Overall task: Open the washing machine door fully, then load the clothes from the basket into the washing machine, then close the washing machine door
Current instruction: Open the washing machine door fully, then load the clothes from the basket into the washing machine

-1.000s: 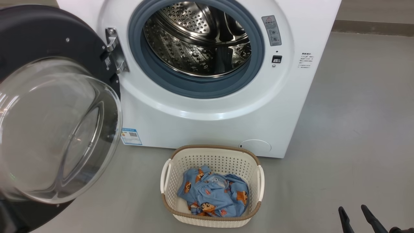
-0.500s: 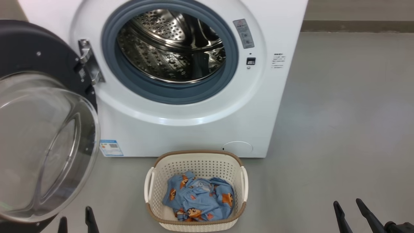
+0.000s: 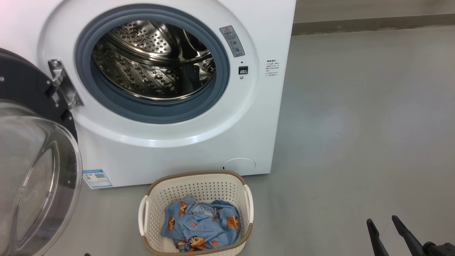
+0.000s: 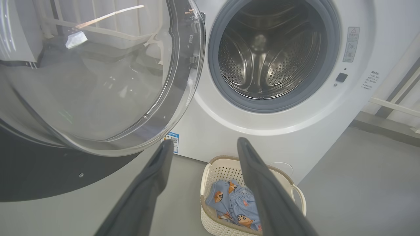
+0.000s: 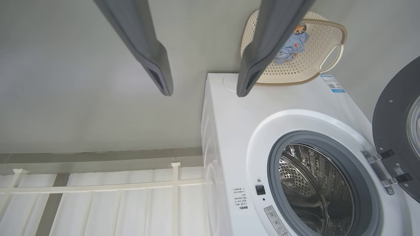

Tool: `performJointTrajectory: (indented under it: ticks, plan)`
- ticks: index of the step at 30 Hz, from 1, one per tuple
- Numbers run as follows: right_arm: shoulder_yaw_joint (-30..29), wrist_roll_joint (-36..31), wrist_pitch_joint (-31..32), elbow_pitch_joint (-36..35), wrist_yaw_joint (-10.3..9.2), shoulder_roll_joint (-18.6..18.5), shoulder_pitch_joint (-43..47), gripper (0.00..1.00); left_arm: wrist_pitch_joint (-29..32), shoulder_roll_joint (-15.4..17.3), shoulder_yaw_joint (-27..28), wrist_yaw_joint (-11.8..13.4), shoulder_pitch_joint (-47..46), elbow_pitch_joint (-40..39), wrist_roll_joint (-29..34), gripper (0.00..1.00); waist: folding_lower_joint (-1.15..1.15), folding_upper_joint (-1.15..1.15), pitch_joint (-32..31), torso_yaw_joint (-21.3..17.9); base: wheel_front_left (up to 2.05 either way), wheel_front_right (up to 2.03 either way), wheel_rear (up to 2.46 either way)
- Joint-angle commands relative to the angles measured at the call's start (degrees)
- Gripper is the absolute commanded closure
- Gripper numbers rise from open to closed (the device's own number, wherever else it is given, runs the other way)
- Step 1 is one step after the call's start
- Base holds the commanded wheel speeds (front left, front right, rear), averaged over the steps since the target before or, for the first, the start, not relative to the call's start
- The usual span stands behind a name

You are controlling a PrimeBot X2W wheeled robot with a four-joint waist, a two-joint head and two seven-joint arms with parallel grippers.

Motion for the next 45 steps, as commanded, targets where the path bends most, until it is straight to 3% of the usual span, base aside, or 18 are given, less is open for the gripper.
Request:
performJointTrajectory:
  ticks: [1,12,45]
  plan:
    - [0.84,-0.33,-0.69,-1.64,0.09,-1.31,-1.34,0.00,-0.37,0.17,2.35,-0.22,-0.77,-0.86,0.13,0.00,0.00,0.00,-0.10,-0.33,0.00,0.00,0.00]
    - [0.56,-0.62,-0.69,-1.93,0.09,-1.19,-0.83,0.00,-0.38,0.17,4.03,0.24,-0.60,-0.31,1.03,0.00,0.00,0.00,-0.37,-0.19,0.00,0.00,0.00]
    - [3.27,-0.88,-0.69,-0.88,0.09,-1.57,-1.73,0.00,-0.38,0.17,1.42,0.11,1.17,-0.83,3.26,0.00,0.00,0.00,-1.76,2.87,0.00,0.00,0.00]
